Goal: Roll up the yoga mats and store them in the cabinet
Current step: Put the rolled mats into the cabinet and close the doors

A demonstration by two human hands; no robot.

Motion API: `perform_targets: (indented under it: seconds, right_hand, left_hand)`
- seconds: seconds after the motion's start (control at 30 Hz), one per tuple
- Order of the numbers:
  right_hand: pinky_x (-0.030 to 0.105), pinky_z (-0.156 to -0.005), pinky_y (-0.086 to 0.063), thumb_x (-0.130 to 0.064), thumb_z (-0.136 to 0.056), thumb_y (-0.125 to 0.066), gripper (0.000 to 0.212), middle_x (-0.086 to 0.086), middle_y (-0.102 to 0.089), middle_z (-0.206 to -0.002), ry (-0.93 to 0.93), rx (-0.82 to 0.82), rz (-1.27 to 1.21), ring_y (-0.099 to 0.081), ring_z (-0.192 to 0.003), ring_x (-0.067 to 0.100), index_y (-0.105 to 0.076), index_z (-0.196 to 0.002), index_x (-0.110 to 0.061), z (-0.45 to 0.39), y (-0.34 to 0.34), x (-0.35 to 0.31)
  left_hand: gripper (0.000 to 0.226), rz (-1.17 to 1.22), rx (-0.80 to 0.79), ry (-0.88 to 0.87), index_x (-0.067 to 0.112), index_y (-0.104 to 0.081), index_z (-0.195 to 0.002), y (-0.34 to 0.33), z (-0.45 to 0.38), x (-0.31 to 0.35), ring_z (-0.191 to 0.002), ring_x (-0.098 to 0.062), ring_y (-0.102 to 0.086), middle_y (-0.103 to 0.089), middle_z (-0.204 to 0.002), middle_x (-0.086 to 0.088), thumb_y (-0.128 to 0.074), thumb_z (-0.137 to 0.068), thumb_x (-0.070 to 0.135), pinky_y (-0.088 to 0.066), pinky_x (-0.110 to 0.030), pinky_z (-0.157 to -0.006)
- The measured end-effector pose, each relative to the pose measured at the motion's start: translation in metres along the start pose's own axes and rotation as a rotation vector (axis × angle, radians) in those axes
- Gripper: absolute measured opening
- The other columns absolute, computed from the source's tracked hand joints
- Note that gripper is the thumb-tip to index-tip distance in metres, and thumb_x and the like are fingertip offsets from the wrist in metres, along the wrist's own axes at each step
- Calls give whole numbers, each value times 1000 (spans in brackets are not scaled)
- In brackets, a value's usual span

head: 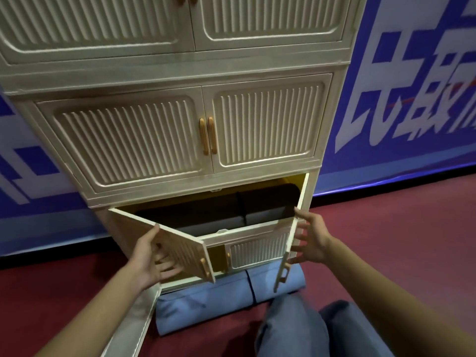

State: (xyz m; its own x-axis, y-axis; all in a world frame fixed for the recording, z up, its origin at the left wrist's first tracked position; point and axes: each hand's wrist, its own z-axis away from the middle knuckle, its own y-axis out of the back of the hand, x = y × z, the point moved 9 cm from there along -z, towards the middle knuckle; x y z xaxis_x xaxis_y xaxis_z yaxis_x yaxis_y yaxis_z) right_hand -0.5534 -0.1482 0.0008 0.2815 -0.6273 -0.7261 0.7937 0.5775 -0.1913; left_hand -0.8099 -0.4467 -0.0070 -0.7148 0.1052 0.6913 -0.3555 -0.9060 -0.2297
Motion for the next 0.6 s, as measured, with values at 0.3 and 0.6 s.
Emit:
perform_targets:
  seconds: [0.3,0.6]
  right_hand:
    - [64,-90,-40,-60,-98,-48,54,20,-59,-102,-33,-16,-292,-55,-89,39,-58,-105,-7,-61,-87,-9]
    - [75,-101,-41,-66,-89,-62,92,10,-16,-167,37,262,-656,-25,-146,47,-14,-158,-29,-112,-127,-40]
  left_hand:
    - [83,390,57,-60,13,-23,-161,-63,-69,26,-147,-45,-31,-24,-166,-14,-60,-97,50,-36,-57,-115]
    - [38,576,163,-231,31,-48,-143,-76,-95,49,-157,-29,-9,-14,-170,-1,-53,-106,25,-33,-57,-119]
